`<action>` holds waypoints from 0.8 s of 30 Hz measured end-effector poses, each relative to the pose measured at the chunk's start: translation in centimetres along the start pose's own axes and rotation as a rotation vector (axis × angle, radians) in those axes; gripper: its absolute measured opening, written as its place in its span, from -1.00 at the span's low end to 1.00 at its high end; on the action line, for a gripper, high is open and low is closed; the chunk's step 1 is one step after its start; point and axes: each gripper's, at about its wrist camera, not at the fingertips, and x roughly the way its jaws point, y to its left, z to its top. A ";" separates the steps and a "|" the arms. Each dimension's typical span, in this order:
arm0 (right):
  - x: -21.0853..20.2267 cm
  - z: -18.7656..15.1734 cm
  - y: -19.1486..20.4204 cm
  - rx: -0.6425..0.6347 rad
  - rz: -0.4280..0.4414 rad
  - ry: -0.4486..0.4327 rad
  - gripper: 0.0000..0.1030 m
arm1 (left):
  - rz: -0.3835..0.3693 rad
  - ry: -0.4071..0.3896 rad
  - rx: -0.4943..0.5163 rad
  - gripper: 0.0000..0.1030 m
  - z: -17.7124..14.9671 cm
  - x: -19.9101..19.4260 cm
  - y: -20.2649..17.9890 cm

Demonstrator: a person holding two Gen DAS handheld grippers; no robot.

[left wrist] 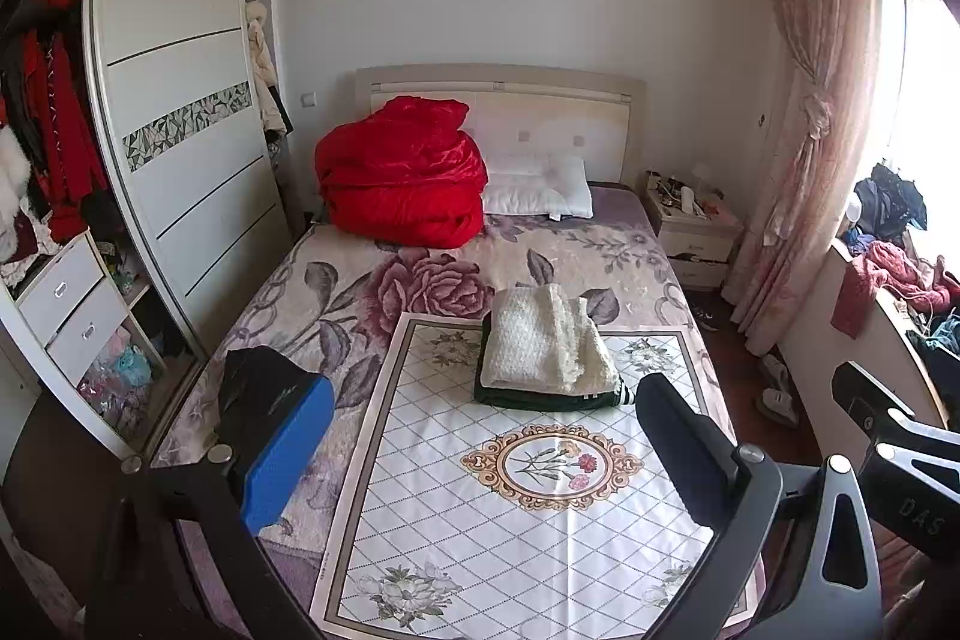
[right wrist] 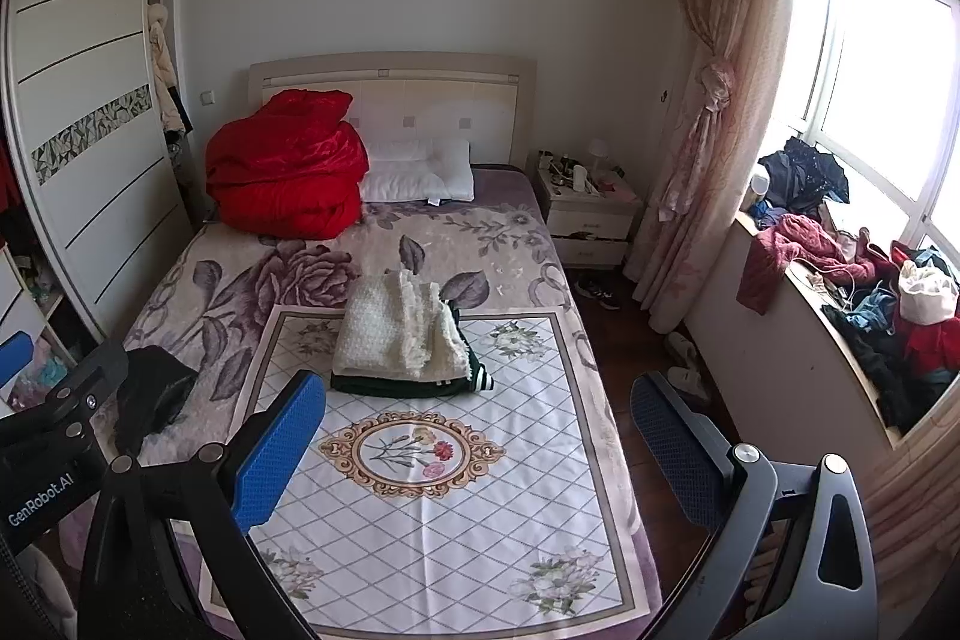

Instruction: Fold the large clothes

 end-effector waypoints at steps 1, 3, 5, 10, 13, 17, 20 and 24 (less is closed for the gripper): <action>0.0 0.0 0.0 -0.001 -0.001 0.000 1.00 | 0.000 0.000 -0.001 0.99 0.0 0.0 -0.1; 0.0 0.0 0.0 -0.001 0.001 0.001 1.00 | 0.003 0.000 -0.001 0.99 0.0 0.0 -0.1; 0.1 -0.1 -0.1 0.001 0.004 0.003 1.00 | 0.000 0.000 -0.002 0.99 0.0 0.0 -0.1; 0.0 -0.2 -0.1 0.002 0.003 0.002 1.00 | 0.002 -0.001 -0.003 0.99 0.0 0.0 -0.1; 0.1 -0.1 -0.1 -0.002 0.004 -0.001 1.00 | 0.003 0.000 -0.002 0.99 -0.1 0.0 -0.1; 0.0 -0.2 -0.1 -0.001 0.007 -0.002 1.00 | 0.004 -0.001 -0.003 0.99 0.0 0.0 -0.1; 0.1 -0.2 -0.1 0.000 0.012 -0.002 1.00 | 0.004 0.000 -0.003 0.99 -0.1 0.0 -0.1; 0.1 -0.3 0.1 -0.004 0.018 0.001 1.00 | 0.011 -0.011 -0.006 0.99 -0.4 -0.5 -0.1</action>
